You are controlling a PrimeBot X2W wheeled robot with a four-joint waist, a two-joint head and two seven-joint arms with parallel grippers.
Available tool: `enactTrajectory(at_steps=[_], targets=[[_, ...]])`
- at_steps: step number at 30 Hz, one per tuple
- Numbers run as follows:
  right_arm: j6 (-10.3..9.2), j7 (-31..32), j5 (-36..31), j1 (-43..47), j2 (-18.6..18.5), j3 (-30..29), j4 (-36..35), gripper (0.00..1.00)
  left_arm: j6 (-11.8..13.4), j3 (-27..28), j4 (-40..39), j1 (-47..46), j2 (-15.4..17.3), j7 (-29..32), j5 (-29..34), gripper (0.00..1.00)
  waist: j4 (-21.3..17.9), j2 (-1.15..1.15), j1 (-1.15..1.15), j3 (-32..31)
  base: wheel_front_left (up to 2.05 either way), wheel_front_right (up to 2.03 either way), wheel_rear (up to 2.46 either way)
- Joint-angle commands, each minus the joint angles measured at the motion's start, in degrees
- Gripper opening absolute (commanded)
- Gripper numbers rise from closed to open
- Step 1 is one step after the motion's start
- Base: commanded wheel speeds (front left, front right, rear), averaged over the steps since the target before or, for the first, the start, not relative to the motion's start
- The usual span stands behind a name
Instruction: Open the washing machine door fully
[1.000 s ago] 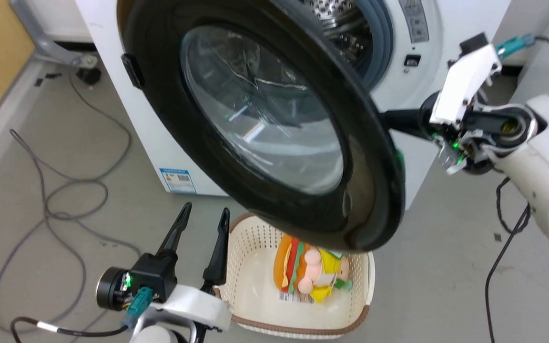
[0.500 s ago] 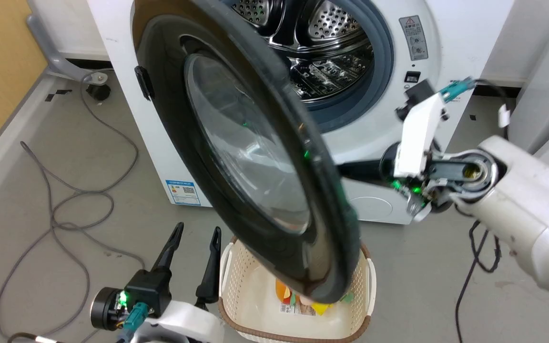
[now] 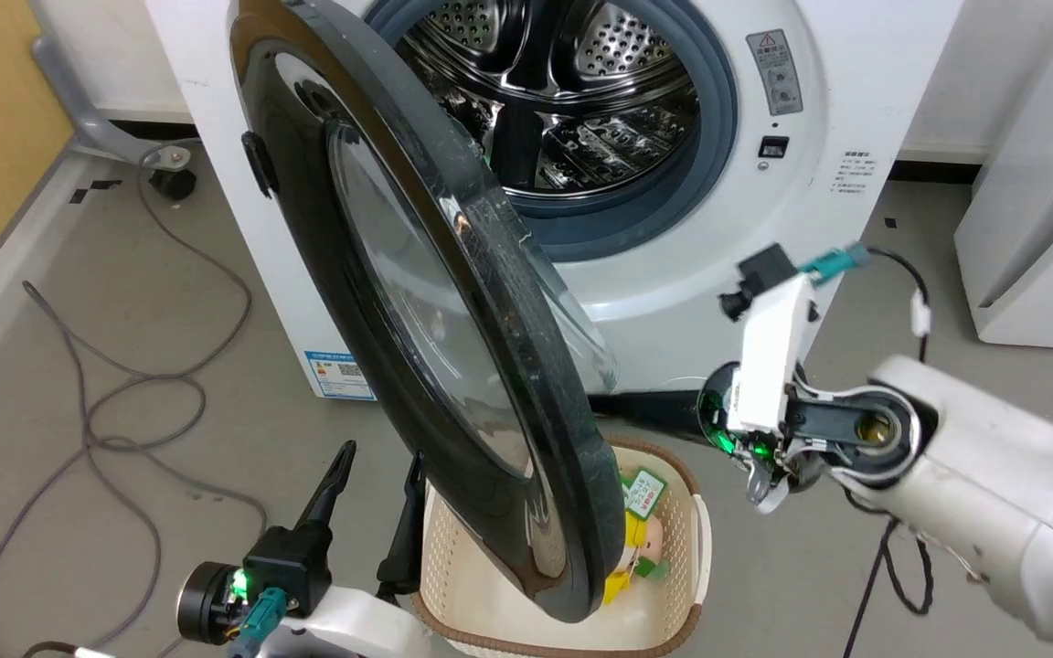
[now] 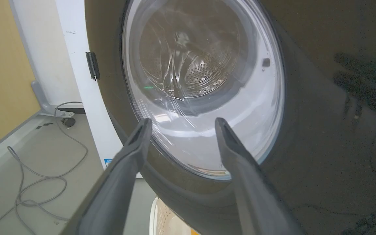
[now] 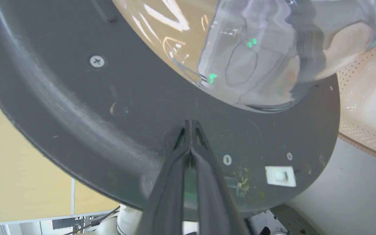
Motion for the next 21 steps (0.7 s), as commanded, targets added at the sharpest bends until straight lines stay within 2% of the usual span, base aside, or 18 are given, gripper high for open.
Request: enactTrajectory(at_steps=[1,2,3,4,5,13,17,21], targets=[[-0.02,-5.11,1.26,2.10,-1.07,-1.07,-1.53,0.00,-0.06,0.02,0.15,0.66,0.07,-0.30,0.18,1.00,-0.21,0.00,0.00,-0.15,0.00,0.00,0.00],[-0.02,-8.13,1.58,2.93,-1.49,-1.88,-2.26,0.07,-0.01,0.07,0.20,0.72,0.07,-0.30,0.16,1.00,-0.36,0.00,0.00,-0.19,0.00,0.00,0.00],[-0.02,-11.46,2.08,4.02,-1.89,-3.15,-3.09,0.64,0.04,0.11,0.28,0.79,0.07,-0.30,0.13,1.00,-0.54,0.00,0.00,-0.32,0.00,0.00,0.00],[-0.02,-14.71,2.42,5.25,-2.38,-4.45,-4.02,1.00,0.05,0.11,0.38,0.87,0.07,-0.30,0.10,1.00,-0.70,0.00,0.00,-0.42,0.00,0.00,0.00],[-0.02,-14.71,2.42,5.25,-2.38,-4.45,-4.02,1.00,0.05,0.11,0.38,0.87,0.07,-0.30,0.10,1.00,-0.70,0.00,0.00,-0.42,0.00,0.00,0.00],[-0.02,-39.38,1.27,19.27,-7.56,-13.48,-11.42,1.00,-0.04,0.25,1.25,1.36,0.07,-0.30,0.19,1.00,-1.94,0.00,0.00,-1.70,0.00,0.00,0.00],[-0.02,-42.79,-1.36,27.01,-9.91,-19.08,-12.61,1.00,-0.26,0.37,1.68,1.51,0.07,-0.30,0.29,1.00,-2.26,0.00,0.00,-2.23,0.00,0.00,0.00],[-0.02,-42.89,-9.49,36.49,-7.94,-34.08,-8.06,1.00,-0.10,0.54,1.77,1.92,0.07,-0.30,0.07,1.00,-2.51,0.00,0.00,-2.77,0.00,0.00,0.00]])
